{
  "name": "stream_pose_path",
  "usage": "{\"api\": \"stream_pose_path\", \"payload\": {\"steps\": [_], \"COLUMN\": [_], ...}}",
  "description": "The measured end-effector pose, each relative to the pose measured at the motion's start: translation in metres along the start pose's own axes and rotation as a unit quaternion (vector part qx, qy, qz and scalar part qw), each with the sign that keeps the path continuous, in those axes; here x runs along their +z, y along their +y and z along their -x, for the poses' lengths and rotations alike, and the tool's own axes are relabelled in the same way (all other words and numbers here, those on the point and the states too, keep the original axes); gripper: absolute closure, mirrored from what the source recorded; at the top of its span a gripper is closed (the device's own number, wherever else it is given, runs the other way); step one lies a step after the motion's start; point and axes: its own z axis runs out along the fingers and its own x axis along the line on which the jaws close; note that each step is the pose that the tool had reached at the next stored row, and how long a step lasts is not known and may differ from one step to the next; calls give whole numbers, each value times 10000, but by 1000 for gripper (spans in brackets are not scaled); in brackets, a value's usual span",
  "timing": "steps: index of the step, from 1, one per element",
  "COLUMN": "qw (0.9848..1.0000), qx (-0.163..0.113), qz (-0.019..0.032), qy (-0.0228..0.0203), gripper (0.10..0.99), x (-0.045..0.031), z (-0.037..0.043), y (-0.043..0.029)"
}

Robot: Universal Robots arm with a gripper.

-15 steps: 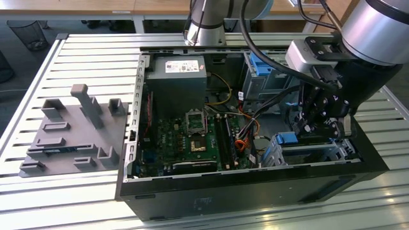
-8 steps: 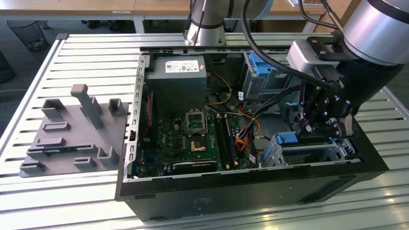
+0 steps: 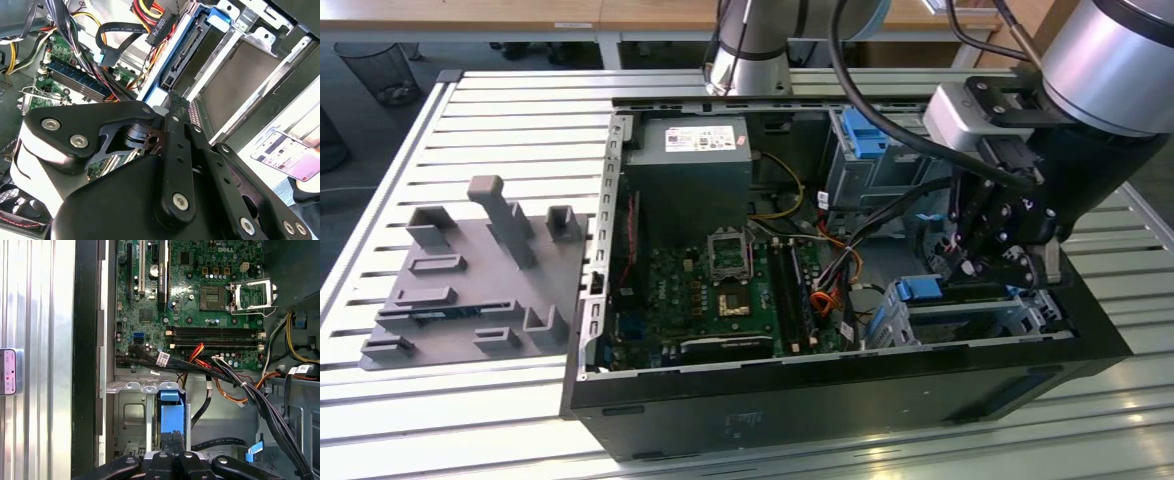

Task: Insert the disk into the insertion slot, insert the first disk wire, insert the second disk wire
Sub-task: 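Insert the first disk wire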

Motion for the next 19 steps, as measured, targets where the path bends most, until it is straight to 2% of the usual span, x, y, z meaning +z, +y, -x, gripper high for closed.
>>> {"api": "stream_pose_path", "payload": {"steps": [19], "qw": [10000], "qx": [0], "qz": [0], "qy": [0], "gripper": [980], "x": [-1], "z": [1], "y": [-49]}}
